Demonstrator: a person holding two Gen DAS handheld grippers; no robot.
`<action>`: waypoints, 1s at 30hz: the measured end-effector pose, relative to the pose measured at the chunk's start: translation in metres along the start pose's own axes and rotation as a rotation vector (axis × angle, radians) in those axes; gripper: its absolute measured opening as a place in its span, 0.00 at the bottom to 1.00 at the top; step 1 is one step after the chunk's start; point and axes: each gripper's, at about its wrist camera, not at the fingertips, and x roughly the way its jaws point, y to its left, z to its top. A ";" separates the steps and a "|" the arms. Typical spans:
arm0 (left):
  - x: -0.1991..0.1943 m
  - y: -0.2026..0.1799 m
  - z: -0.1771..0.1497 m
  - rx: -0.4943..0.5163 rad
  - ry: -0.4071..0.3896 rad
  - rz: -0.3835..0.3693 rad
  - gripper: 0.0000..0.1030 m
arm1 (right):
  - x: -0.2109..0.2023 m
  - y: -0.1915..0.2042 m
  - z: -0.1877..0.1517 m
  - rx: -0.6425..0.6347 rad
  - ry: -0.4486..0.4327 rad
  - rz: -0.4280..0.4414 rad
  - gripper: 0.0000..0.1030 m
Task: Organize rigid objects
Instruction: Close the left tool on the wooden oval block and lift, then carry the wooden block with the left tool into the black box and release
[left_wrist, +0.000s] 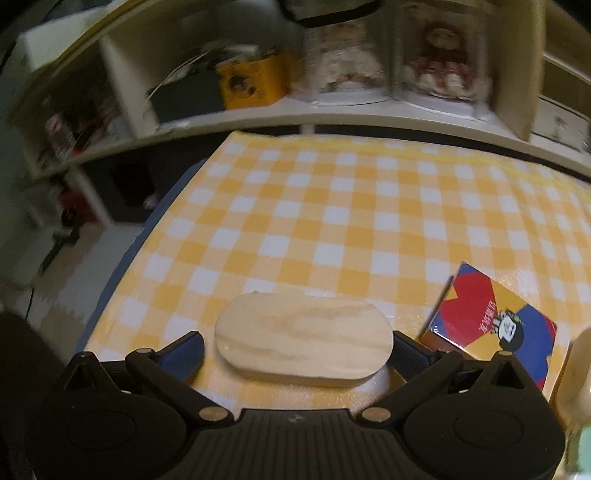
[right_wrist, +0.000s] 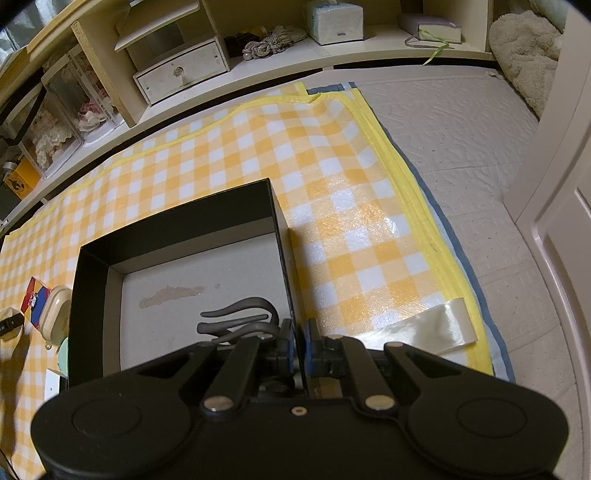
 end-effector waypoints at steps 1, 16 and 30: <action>0.000 0.000 0.000 0.029 -0.011 -0.010 1.00 | 0.001 0.000 0.000 0.001 0.000 0.000 0.07; 0.002 0.004 0.002 0.068 -0.005 -0.138 0.90 | 0.002 0.000 0.001 -0.001 0.000 -0.001 0.07; -0.034 -0.016 0.006 0.073 -0.101 -0.155 0.90 | 0.001 0.001 0.000 -0.023 -0.005 -0.015 0.06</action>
